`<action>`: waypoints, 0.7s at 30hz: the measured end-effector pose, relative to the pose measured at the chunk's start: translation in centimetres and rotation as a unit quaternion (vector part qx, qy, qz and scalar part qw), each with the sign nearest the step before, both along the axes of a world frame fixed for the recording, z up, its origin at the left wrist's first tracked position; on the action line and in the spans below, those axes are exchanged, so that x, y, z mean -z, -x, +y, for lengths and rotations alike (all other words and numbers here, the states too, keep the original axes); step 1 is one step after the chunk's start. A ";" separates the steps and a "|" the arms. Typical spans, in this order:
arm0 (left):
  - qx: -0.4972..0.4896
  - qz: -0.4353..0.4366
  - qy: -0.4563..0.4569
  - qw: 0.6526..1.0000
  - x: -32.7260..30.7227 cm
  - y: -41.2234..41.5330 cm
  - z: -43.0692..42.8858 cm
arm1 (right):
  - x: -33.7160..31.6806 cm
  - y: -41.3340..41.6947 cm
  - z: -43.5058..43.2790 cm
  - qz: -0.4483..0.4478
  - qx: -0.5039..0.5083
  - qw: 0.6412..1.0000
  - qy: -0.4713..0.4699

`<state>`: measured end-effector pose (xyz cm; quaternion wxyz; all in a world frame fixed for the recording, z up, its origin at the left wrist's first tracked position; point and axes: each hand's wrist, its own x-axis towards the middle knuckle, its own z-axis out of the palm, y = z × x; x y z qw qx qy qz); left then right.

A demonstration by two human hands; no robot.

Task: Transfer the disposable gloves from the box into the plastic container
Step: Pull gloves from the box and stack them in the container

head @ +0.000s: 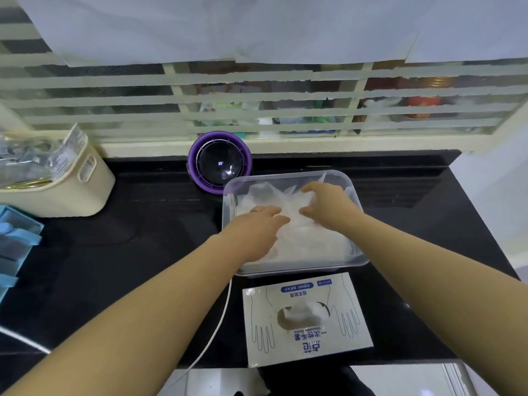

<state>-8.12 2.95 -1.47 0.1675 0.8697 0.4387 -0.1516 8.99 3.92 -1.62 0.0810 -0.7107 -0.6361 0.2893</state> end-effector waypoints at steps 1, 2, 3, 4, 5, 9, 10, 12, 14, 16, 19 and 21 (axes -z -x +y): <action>0.005 0.029 0.008 1.000 0.2 0.0 0.3 | -0.4 -0.1 -0.1 -0.030 -0.009 0.999 -0.005; 0.004 0.053 0.018 0.998 0.4 -0.1 0.6 | -0.8 -0.4 -0.2 -0.081 -0.024 0.996 -0.020; 0.004 0.071 0.026 0.997 0.6 -0.1 0.6 | -1.6 -0.6 -0.6 -0.154 -0.042 0.986 -0.057; 0.006 0.086 0.032 0.996 0.8 -0.2 0.6 | -2.5 -0.7 -1.0 -0.229 -0.060 0.964 -0.121; 0.008 0.094 0.033 0.995 0.9 -0.3 0.7 | -3.4 -0.6 -1.5 -0.277 -0.075 0.937 -0.197; 0.000 0.112 0.043 0.993 1.1 -0.8 0.8 | -4.0 2.0 -1.8 -0.190 -0.195 0.937 -0.218; -0.006 0.112 0.047 0.993 1.1 -1.0 0.9 | -2.9 2.6 -1.6 -0.179 -0.218 0.951 -0.130; -0.028 0.098 0.067 0.993 1.1 -1.2 1.4 | -0.8 2.8 -1.0 -0.183 -0.216 0.959 0.019; -0.063 0.071 0.089 0.991 1.5 -1.1 2.2 | 0.8 1.9 -0.6 -0.184 -0.194 0.959 0.097; -0.083 0.060 0.082 0.991 2.0 -1.0 2.6 | 1.9 0.9 -0.5 -0.186 -0.188 0.955 0.134; -0.089 0.079 0.072 0.990 3.1 -1.2 2.3 | 3.2 0.3 -0.2 -0.175 -0.185 0.955 0.149; -0.091 0.092 0.075 0.989 4.1 -1.5 2.0 | 4.2 0.2 0.0 -0.179 -0.189 0.953 0.154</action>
